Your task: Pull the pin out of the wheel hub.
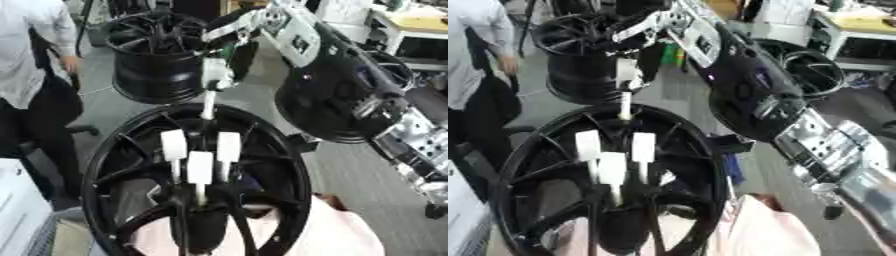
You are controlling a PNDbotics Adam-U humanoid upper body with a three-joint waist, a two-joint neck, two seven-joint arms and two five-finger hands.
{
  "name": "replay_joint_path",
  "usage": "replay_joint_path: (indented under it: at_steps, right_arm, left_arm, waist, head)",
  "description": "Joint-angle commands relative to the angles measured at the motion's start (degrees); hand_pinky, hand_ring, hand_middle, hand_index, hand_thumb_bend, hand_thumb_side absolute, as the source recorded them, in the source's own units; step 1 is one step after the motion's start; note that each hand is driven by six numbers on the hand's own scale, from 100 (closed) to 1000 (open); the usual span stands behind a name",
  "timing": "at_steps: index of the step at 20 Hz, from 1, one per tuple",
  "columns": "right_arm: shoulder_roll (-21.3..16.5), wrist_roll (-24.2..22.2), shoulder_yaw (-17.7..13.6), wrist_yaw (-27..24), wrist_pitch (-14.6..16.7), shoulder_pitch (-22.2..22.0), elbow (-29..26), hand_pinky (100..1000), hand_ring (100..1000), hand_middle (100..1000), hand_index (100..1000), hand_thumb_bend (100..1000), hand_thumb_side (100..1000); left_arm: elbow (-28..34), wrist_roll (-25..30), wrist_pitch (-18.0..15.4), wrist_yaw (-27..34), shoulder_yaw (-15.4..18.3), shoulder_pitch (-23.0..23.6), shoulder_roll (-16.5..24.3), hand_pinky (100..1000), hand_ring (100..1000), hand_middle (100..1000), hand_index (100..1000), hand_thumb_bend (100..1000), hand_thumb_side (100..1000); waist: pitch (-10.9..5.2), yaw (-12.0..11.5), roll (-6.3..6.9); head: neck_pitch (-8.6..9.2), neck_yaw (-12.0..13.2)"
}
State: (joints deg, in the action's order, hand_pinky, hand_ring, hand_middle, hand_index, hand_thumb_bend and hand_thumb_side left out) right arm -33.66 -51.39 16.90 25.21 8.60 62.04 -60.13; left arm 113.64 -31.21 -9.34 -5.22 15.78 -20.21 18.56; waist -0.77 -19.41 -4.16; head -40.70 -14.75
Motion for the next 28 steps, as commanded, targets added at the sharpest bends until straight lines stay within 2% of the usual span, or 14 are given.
replay_joint_path:
  at_steps: [1, 7, 11, 14, 19, 20, 21, 23, 28]
  right_arm:
    - [-8.16, 1.96, -3.89, -0.91, -1.42, 0.78, 1.80, 671, 532, 412, 572, 100, 100]
    - [-23.29, 7.85, -11.92, -2.59, -3.41, -5.56, 2.62, 686, 544, 423, 584, 100, 100]
    - [-32.96, 12.53, -18.07, -5.02, -4.39, -15.76, 1.10, 701, 564, 445, 605, 100, 100]
    - [-37.63, 16.50, -22.27, -6.43, -5.88, -22.94, 1.35, 710, 576, 459, 620, 100, 100]
    - [-40.85, 22.15, -26.86, -7.90, -7.68, -29.31, 5.15, 710, 575, 459, 622, 100, 100]
    - [-41.20, 22.85, -27.37, -8.33, -7.74, -30.29, 6.05, 709, 574, 459, 622, 100, 100]
    - [-41.47, 23.50, -27.77, -8.72, -7.82, -31.22, 6.96, 709, 574, 460, 622, 100, 100]
    - [-41.88, 24.92, -28.32, -8.93, -8.18, -32.92, 9.06, 709, 576, 460, 622, 100, 100]
    - [-41.72, 28.84, -28.40, -6.15, -9.62, -36.19, 14.58, 721, 587, 472, 631, 100, 100]
  left_arm:
    - [0.95, -0.08, 0.13, -0.51, 0.34, -0.35, 1.30, 796, 860, 647, 834, 301, 503]
    - [0.95, 0.78, 0.32, -0.93, 0.23, 0.16, 2.11, 795, 862, 644, 835, 290, 512]
    - [0.95, 0.94, 0.40, -1.06, 0.22, 0.27, 2.49, 795, 862, 644, 835, 286, 514]
    - [0.95, 1.17, 0.51, -1.08, 0.09, 0.49, 2.57, 795, 863, 643, 835, 280, 521]
    - [0.95, 1.64, 0.65, -1.04, -0.12, 0.77, 2.78, 795, 864, 642, 835, 272, 528]
    - [0.95, 1.72, 0.68, -1.02, -0.17, 0.78, 2.84, 794, 864, 640, 835, 281, 501]
    - [0.95, 1.83, 0.69, -0.99, -0.25, 0.79, 2.87, 794, 864, 641, 835, 270, 530]
    - [0.95, 2.10, 0.74, -0.91, -0.43, 0.87, 2.86, 794, 865, 640, 836, 267, 533]
    - [0.95, 2.59, 0.81, -0.70, -0.60, 1.03, 2.53, 793, 865, 638, 835, 262, 540]
  waist:
    - [-0.53, 0.46, 0.29]
    - [0.22, 2.09, -0.53]
    - [0.82, 2.89, -0.90]
    - [1.27, 3.28, -0.97]
    - [1.92, 4.11, -1.23]
    - [2.02, 4.29, -1.31]
    - [2.13, 4.42, -1.37]
    - [2.34, 4.58, -1.45]
    - [2.72, 4.53, -1.46]
  head:
    - [0.52, 2.07]
    - [-0.71, 4.61]
    - [-1.51, 5.80]
    - [-1.92, 5.98]
    - [-2.05, 6.17]
    - [-2.06, 6.20]
    - [-2.01, 6.19]
    - [-1.85, 6.27]
    - [-1.51, 6.48]
